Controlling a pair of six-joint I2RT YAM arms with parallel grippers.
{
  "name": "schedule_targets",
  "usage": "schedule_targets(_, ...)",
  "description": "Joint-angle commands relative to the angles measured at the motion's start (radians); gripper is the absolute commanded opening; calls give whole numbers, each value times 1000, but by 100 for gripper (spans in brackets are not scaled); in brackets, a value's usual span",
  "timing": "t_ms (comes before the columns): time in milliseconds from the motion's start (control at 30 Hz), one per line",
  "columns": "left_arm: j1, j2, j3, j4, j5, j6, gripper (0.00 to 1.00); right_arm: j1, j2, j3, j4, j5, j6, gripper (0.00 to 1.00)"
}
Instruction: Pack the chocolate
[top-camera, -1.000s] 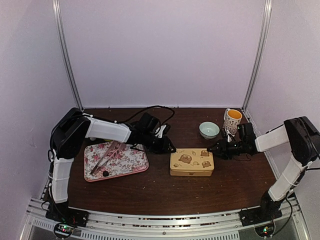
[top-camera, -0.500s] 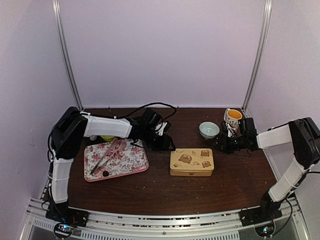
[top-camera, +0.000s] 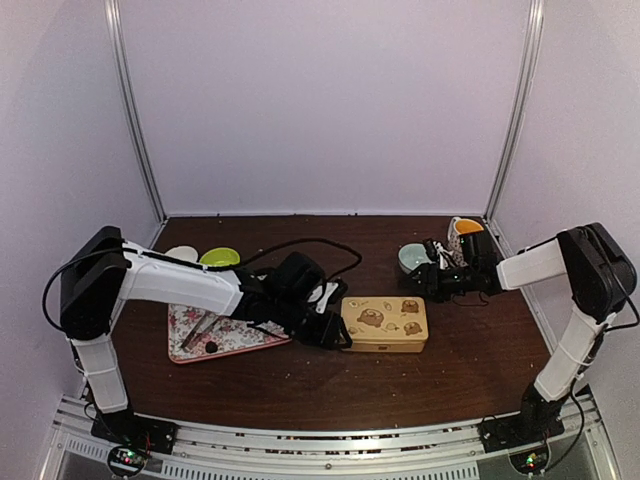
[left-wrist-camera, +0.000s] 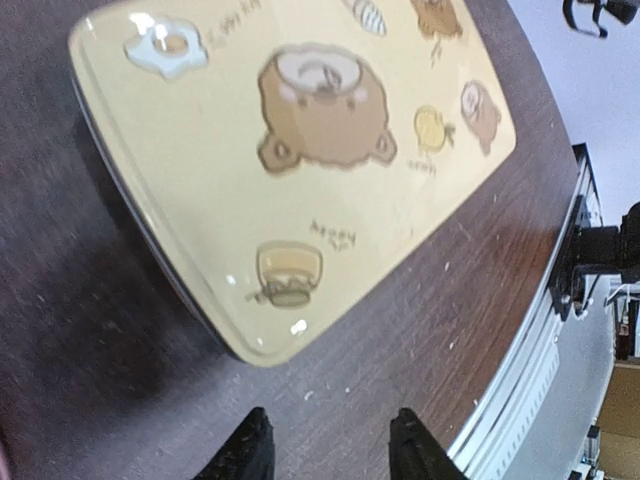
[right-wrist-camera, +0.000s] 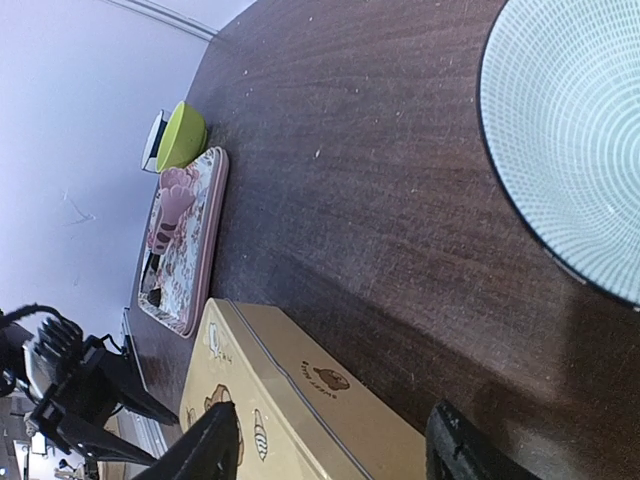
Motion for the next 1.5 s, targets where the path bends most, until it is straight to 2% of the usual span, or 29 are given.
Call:
schedule_targets(0,-19,5,-73,174,37,-105,42,17,-2,-28,14,-28,10,63)
schedule_targets(233,-9,92,-39,246,46,-118,41,42,-81,-126,14,-42,23,58)
schedule_targets(500,85,159,-32,342,90,-144,41,129,-263,-337,64,-8,95,57)
schedule_targets(667,132,187,37,272,91,-93,41,246,-317,-457,205,14,227,57)
schedule_targets(800,148,189,69,216,64,-58,41,271,-334,-517,303,28,312,58)
schedule_targets(1100,133,76,-16,179,0,-47,43,273,-395,-505,235,89,373,68)
schedule_targets(1267,99,38,-60,258,15,-110,46,273,-387,-474,146,115,374,62)
schedule_targets(1467,72,34,-70,356,50,-174,54,276,-371,-488,107,98,369,61)
